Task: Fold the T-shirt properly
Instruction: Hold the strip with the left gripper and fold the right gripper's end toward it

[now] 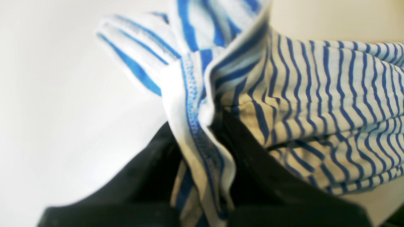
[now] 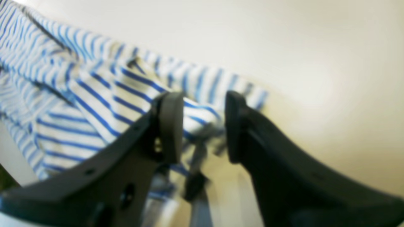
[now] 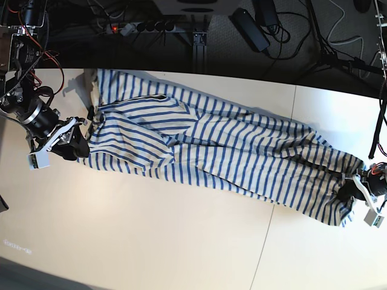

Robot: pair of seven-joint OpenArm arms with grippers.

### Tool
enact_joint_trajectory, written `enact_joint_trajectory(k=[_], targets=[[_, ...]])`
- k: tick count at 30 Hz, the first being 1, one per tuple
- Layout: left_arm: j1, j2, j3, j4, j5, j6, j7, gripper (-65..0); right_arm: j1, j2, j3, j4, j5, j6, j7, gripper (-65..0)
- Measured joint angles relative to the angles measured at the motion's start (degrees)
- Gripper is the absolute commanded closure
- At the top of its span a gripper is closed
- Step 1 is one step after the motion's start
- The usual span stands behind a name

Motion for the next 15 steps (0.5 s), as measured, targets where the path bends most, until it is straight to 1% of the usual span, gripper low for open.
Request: enact_joint_trajectory(k=[2, 5, 6, 7, 10, 13, 15], targets=[[-1.0, 0.0, 0.0, 0.0, -0.9, 0.0, 1.5, 0.0, 0.0, 0.0, 0.0, 0.0, 0.2, 0.0, -0.2, -22.5], [-0.3, 0.2, 0.0, 2.9, -6.6, 0.0, 8.1, 0.0, 0.0, 0.0, 0.0, 0.1, 0.4, 0.0, -1.3, -22.5], [0.5, 0.5, 0.0, 5.2, -8.7, 0.0, 10.4, 0.0, 0.0, 0.0, 0.0, 0.1, 0.5, 0.0, -1.4, -22.5], [1.7, 0.7, 0.0, 8.2, -10.7, 0.3, 11.5, 0.0, 0.0, 0.0, 0.0, 0.1, 0.4, 0.0, -1.6, -22.5], [6.3, 2.4, 0.1, 20.9, -12.8, 0.6, 12.8, 0.0, 0.0, 0.0, 0.1, 0.2, 0.5, 0.0, -1.6, -22.5], [11.8, 5.4, 1.2, 34.2, -13.2, 0.6, 13.2, 0.0, 0.0, -0.2, 0.1, 0.2, 0.4, 0.0, -1.4, -22.5], [15.0, 7.7, 3.4, 39.1, -13.0, 0.6, 12.9, 0.0, 0.0, -0.7, 0.1, 0.2, 0.4, 0.0, -1.4, -22.5]])
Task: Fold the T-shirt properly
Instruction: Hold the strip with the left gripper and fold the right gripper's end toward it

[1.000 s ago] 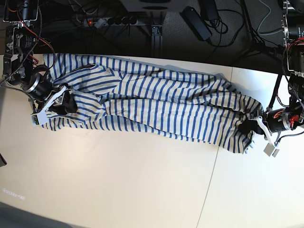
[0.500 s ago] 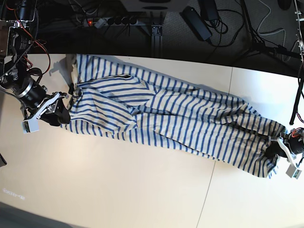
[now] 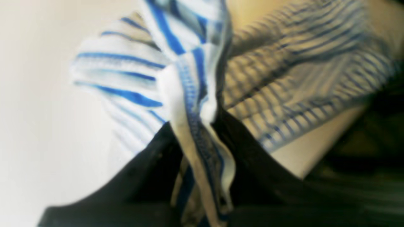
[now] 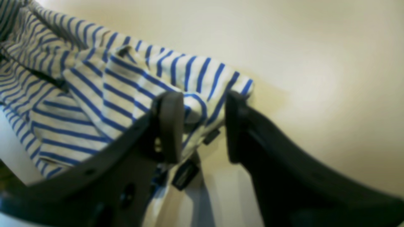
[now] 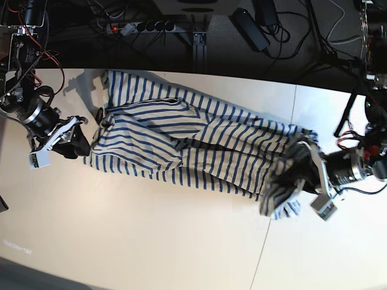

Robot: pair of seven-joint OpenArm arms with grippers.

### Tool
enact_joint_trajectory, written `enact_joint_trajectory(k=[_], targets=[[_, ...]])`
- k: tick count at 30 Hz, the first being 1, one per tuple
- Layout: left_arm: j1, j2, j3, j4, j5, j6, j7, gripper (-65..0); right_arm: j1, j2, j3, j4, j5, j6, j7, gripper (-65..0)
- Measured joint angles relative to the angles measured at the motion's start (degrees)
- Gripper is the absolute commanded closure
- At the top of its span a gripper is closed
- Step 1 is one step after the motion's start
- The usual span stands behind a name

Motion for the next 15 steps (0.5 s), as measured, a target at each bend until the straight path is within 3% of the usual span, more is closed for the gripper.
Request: enact_joint_trajectory(k=[10, 15], targets=[[1.9, 16.7, 15.3, -1.0, 19.5, 0.0, -8.5, 0.0, 0.0, -0.6, 0.0, 0.0, 0.5, 0.0, -0.2, -22.5], [1.1, 20.3, 17.9, -8.6, 24.7, 0.0, -10.0, 0.0, 0.0, -0.6, 0.0, 0.0, 0.9, 0.0, -0.2, -22.5]])
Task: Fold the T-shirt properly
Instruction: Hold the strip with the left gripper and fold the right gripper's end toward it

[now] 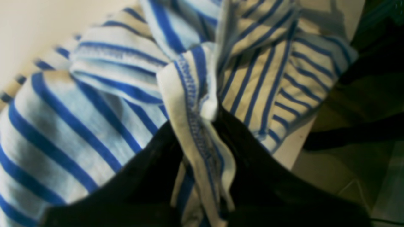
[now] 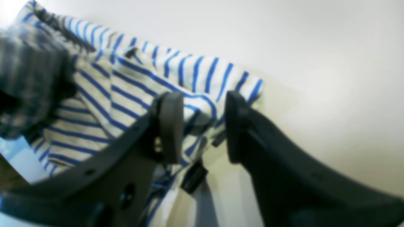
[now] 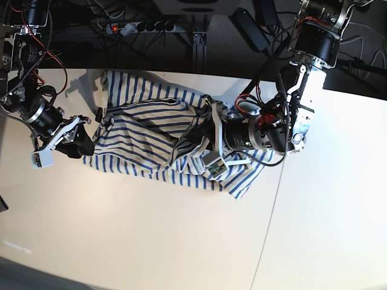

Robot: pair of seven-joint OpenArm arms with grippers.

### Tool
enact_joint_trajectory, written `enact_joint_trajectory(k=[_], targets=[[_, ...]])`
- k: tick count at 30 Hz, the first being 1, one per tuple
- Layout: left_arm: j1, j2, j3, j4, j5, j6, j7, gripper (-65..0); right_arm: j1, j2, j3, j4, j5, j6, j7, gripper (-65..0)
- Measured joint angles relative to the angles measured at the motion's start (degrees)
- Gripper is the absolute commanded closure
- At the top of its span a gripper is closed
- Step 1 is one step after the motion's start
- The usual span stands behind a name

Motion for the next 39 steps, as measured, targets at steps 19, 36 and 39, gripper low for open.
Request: enact_joint_trajectory(k=[19, 36, 39], targets=[[-2.8, 1.3, 0.0, 2.8, -6.8, 1.8, -2.0, -38.2, 0.0, -0.1, 0.0, 0.0, 0.1, 0.0, 0.7, -22.5], [-1.0, -2.8, -0.9, 3.6, 4.5, 1.8, -1.3, 0.0, 0.0, -0.1, 0.0, 0.0, -9.1, 0.0, 1.9, 0.0], [0.5, -2.9, -0.9, 3.6, 5.6, 1.8, -1.2, 0.0, 0.0, -0.1, 0.5, -0.2, -11.8, 0.0, 1.9, 0.0]])
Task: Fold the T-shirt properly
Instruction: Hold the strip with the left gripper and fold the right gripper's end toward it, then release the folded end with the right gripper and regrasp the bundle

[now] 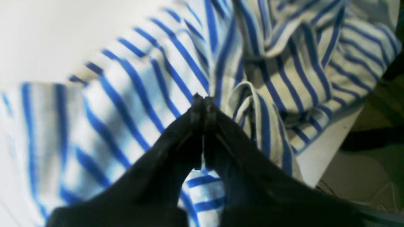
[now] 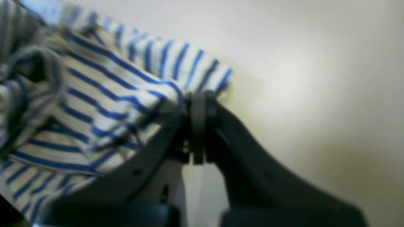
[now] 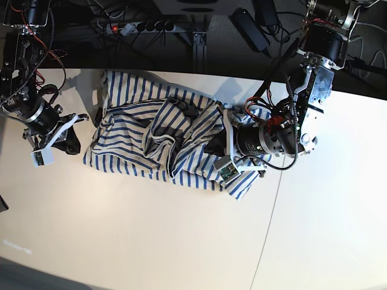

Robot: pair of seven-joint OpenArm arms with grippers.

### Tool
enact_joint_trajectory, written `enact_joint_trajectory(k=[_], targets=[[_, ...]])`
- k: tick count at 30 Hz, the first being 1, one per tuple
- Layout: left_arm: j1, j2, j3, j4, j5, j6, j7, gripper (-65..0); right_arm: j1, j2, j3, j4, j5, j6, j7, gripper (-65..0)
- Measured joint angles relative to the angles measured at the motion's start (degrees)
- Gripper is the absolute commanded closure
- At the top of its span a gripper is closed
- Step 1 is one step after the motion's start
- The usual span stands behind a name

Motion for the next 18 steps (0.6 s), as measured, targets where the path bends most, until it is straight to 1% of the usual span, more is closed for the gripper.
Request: enact_joint_trajectory(k=[4, 5, 8, 9, 10, 12, 14, 16, 18], targets=[[1.3, 0.0, 0.0, 0.0, 0.0, 0.5, -0.4, 0.0, 0.0, 0.0, 2.2, -1.7, 1.1, 0.0, -0.2, 0.0], [1.8, 0.0, 0.0, 0.0, -0.5, 0.5, -0.4, 0.0, -0.3, 0.0, 2.6, -2.3, 2.2, 0.0, -0.4, -2.9], [3.3, 0.2, 0.0, 0.0, -3.2, 0.5, -0.4, 0.0, -0.6, 0.1, 2.7, -5.6, 7.2, 0.0, -3.0, -28.9], [3.6, 0.9, 0.0, 0.0, -3.2, 0.5, -0.4, 0.0, -0.6, 0.0, 2.6, -7.2, 10.0, 0.0, -3.5, -34.7], [3.9, 1.8, -0.1, 0.0, -3.4, 0.6, -0.4, 0.0, -0.6, 0.0, 2.6, -8.7, 12.6, 0.0, -3.8, -37.3], [4.5, 4.2, -0.1, 0.0, -3.7, 0.6, -0.7, 0.0, -0.6, 0.0, 2.7, -11.4, 17.0, 0.0, -5.5, -37.5], [4.9, 6.4, 0.0, 0.0, -3.8, 0.6, -0.8, 0.0, -0.6, -0.1, 2.6, -13.2, 19.8, 0.0, -6.6, -37.5], [4.8, 7.8, 0.0, 0.0, -3.8, 0.7, -1.3, 0.0, -0.6, -0.5, 2.8, -14.0, 22.6, 0.0, -7.4, -37.5], [4.3, 8.3, 0.0, 0.0, -3.9, 0.7, -2.4, 0.0, -0.6, -1.3, 2.8, -14.1, 24.1, 0.0, -8.5, -37.5]])
